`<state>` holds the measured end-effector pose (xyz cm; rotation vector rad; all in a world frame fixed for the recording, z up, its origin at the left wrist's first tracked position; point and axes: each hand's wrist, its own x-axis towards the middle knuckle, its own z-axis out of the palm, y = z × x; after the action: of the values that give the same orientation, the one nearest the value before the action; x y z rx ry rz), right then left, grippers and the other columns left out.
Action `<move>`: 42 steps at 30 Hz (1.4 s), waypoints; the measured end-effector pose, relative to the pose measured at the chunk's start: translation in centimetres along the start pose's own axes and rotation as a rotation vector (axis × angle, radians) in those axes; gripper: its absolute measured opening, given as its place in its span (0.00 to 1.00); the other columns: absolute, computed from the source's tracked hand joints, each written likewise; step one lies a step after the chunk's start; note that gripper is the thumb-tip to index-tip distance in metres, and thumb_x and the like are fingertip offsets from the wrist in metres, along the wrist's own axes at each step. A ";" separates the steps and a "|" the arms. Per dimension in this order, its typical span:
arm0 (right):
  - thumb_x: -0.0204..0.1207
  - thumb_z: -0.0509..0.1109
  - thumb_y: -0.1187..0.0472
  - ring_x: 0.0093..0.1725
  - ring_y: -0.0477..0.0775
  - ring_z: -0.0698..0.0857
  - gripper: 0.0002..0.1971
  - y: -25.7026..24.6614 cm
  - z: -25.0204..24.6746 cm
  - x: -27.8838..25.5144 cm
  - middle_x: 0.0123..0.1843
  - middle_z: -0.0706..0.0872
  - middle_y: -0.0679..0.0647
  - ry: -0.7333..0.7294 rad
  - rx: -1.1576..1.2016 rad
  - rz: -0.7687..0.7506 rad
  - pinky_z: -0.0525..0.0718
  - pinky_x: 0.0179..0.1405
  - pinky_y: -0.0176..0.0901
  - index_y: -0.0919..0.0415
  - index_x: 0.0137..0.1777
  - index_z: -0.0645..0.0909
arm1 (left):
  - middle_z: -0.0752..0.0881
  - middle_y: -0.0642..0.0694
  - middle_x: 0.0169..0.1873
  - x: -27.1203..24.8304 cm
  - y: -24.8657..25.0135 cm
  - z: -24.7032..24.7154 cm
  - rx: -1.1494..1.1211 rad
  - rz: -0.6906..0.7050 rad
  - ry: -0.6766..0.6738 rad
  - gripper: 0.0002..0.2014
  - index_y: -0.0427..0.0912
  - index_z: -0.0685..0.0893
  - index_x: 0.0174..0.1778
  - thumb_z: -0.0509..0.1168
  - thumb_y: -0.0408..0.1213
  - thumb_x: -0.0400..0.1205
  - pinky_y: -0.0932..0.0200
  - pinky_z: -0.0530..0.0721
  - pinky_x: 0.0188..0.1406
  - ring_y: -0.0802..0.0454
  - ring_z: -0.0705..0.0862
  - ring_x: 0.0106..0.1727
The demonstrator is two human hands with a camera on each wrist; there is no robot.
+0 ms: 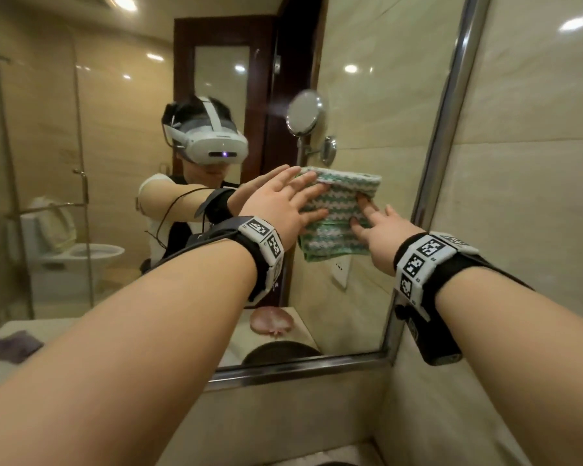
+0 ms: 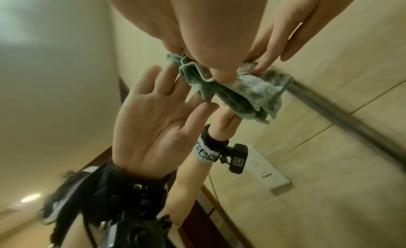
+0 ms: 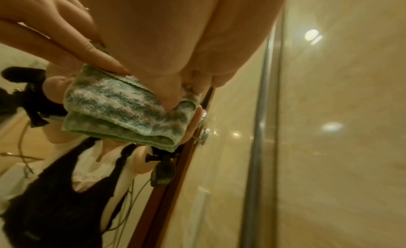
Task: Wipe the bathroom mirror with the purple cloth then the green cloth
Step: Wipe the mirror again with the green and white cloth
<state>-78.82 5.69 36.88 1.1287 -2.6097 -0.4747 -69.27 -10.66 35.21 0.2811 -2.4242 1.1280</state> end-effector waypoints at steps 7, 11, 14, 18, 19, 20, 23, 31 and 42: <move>0.87 0.49 0.54 0.81 0.66 0.47 0.24 -8.2 -6.7 -0.8 0.83 0.40 0.65 0.165 -0.047 -0.159 0.44 0.79 0.55 0.59 0.81 0.57 | 0.45 0.45 0.83 -8.0 -7.7 -0.9 0.069 -0.101 -0.072 0.29 0.57 0.52 0.82 0.39 0.52 0.82 0.48 0.25 0.73 0.43 0.41 0.83; 0.81 0.55 0.61 0.79 0.63 0.58 0.22 -12.3 -9.3 -1.6 0.82 0.54 0.62 0.330 0.027 -0.214 0.46 0.80 0.53 0.62 0.75 0.67 | 0.42 0.45 0.83 -11.5 -11.0 -0.2 0.117 -0.162 -0.073 0.26 0.62 0.48 0.81 0.39 0.51 0.84 0.46 0.27 0.76 0.43 0.40 0.83; 0.79 0.57 0.64 0.79 0.60 0.58 0.22 -14.7 -9.8 -2.8 0.81 0.57 0.59 0.538 0.162 -0.277 0.53 0.79 0.48 0.61 0.74 0.66 | 0.38 0.47 0.82 -13.5 -12.5 -0.4 0.141 -0.210 -0.106 0.26 0.63 0.44 0.81 0.43 0.53 0.87 0.45 0.27 0.75 0.45 0.36 0.82; 0.79 0.55 0.66 0.83 0.55 0.43 0.35 -17.2 -10.3 -2.7 0.84 0.40 0.55 0.528 0.240 -0.304 0.45 0.80 0.47 0.54 0.83 0.45 | 0.37 0.47 0.82 -15.4 -15.0 -1.1 0.165 -0.238 -0.160 0.26 0.63 0.40 0.80 0.43 0.52 0.87 0.43 0.31 0.78 0.44 0.36 0.82; 0.79 0.55 0.66 0.83 0.55 0.40 0.36 -17.7 -10.5 -2.5 0.84 0.37 0.55 0.499 0.226 -0.291 0.43 0.80 0.47 0.53 0.83 0.41 | 0.37 0.47 0.82 -15.8 -15.5 -1.4 0.170 -0.241 -0.181 0.26 0.63 0.40 0.80 0.42 0.52 0.87 0.43 0.31 0.78 0.44 0.36 0.82; 0.80 0.54 0.65 0.83 0.55 0.39 0.36 -18.3 -10.8 -2.3 0.84 0.35 0.55 0.489 0.208 -0.280 0.42 0.80 0.48 0.52 0.83 0.40 | 0.37 0.47 0.82 -16.2 -15.9 -1.7 0.185 -0.240 -0.200 0.26 0.63 0.40 0.80 0.42 0.52 0.87 0.43 0.32 0.78 0.44 0.36 0.82; 0.83 0.52 0.59 0.83 0.56 0.40 0.32 -20.2 -11.5 -1.8 0.84 0.34 0.53 0.542 0.159 -0.249 0.45 0.80 0.49 0.50 0.83 0.41 | 0.37 0.47 0.82 -17.5 -17.8 -1.6 0.197 -0.245 -0.184 0.25 0.63 0.41 0.81 0.41 0.52 0.87 0.42 0.31 0.76 0.44 0.37 0.82; 0.84 0.49 0.53 0.83 0.56 0.42 0.31 -21.2 -12.1 -1.2 0.84 0.35 0.53 0.551 0.075 -0.168 0.48 0.79 0.52 0.48 0.83 0.38 | 0.37 0.47 0.82 -17.7 -18.8 -1.6 0.243 -0.224 -0.209 0.27 0.64 0.40 0.80 0.43 0.55 0.87 0.41 0.29 0.75 0.43 0.37 0.82; 0.82 0.55 0.55 0.83 0.55 0.40 0.35 -15.5 -10.5 0.3 0.84 0.36 0.50 0.399 0.211 -0.103 0.41 0.79 0.58 0.47 0.83 0.38 | 0.35 0.48 0.81 -12.1 -15.2 -3.7 0.239 -0.169 -0.234 0.26 0.64 0.38 0.80 0.41 0.55 0.87 0.40 0.29 0.75 0.43 0.35 0.82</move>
<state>-65.10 -6.61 40.41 1.2755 -2.2972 0.0140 -51.96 -17.67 41.73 0.7159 -2.4038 1.3724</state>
